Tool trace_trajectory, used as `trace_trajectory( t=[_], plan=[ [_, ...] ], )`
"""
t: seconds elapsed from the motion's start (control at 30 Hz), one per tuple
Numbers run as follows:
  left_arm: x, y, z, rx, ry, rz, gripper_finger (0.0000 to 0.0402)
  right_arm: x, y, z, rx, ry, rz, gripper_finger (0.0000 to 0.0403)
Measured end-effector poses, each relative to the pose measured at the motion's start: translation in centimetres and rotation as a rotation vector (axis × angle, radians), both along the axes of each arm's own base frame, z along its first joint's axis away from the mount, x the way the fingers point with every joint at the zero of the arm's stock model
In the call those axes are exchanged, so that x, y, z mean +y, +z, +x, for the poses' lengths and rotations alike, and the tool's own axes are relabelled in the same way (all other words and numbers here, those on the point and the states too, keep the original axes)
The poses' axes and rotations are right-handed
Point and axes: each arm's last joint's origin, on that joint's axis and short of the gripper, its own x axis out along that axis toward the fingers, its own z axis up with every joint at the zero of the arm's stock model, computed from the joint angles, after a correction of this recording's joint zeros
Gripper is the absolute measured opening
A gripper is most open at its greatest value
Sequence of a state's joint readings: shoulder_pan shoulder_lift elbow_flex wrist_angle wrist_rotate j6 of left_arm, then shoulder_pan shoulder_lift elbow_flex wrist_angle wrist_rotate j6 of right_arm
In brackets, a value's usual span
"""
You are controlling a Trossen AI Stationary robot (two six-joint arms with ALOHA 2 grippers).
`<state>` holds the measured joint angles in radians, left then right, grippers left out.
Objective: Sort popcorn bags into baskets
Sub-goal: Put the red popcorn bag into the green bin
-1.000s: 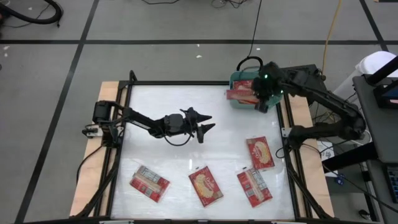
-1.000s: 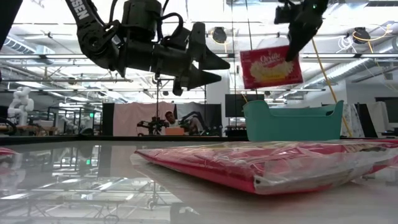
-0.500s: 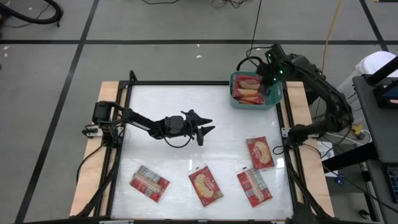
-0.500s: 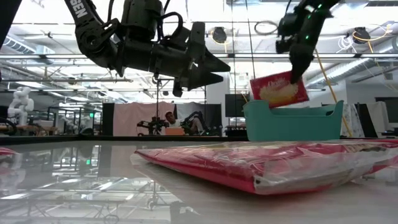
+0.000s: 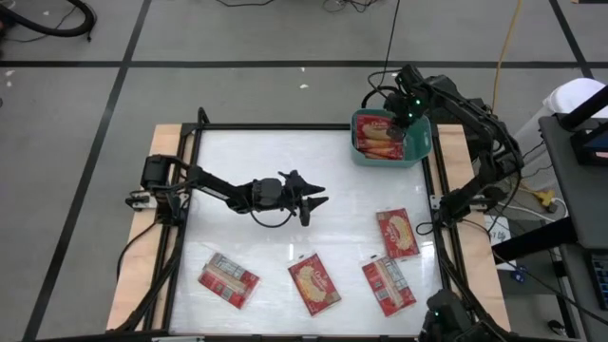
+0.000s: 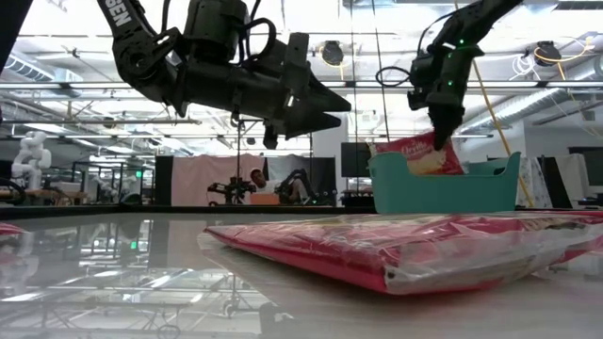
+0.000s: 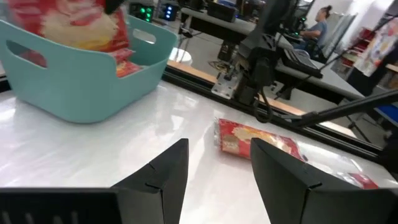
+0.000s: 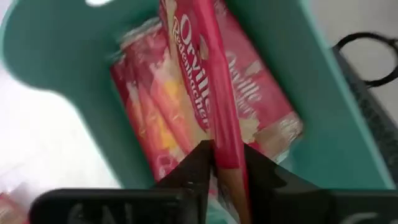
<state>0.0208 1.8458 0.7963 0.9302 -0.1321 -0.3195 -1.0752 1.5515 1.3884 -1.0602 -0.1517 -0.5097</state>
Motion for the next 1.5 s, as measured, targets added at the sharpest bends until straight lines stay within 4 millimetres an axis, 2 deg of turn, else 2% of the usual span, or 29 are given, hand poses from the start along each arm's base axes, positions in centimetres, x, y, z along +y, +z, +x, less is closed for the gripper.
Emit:
trace_trajectory(
  t=[0.37, 0.47, 0.57, 0.73, 0.93, 1.13, 1.3, 1.5],
  plan=[
    [-0.1, 0.0, 0.0, 0.000, -0.008, 0.001, 0.0175, -1.2, 0.3, 0.3, 0.130, -0.058, -0.222, 0.0159],
    [-0.1, 0.0, 0.0, 0.000, -0.008, 0.001, 0.0175, -1.4, 0.3, 0.7, 0.121, -0.071, -0.264, 0.0175],
    [-0.2, 0.0, 0.0, -0.001, -0.009, -0.001, 0.0175, -0.8, 0.3, 1.1, 0.068, -0.065, -0.207, 0.0178],
    [-0.5, 0.0, 0.0, -0.002, -0.018, -0.004, 0.0175, 1.2, -0.3, 2.1, 0.042, -0.051, -0.042, 0.0155],
    [-0.8, 0.0, 0.0, -0.001, -0.027, 0.000, 0.0175, 2.6, -3.1, 2.6, 0.086, -0.027, 0.023, 0.0100],
    [-1.0, 0.0, 0.0, 0.000, -0.032, 0.002, 0.0175, 2.3, -5.4, 2.8, 0.078, -0.032, -0.069, 0.0053],
    [-1.1, 0.0, 0.0, -0.001, -0.033, 0.002, 0.0175, 1.7, -6.6, 2.8, 0.068, -0.057, -0.178, 0.0039],
    [-1.3, 0.0, 0.0, -0.001, -0.041, 0.002, 0.0175, 1.9, -6.1, 3.1, 0.032, -0.077, -0.203, 0.0040]
  ],
)
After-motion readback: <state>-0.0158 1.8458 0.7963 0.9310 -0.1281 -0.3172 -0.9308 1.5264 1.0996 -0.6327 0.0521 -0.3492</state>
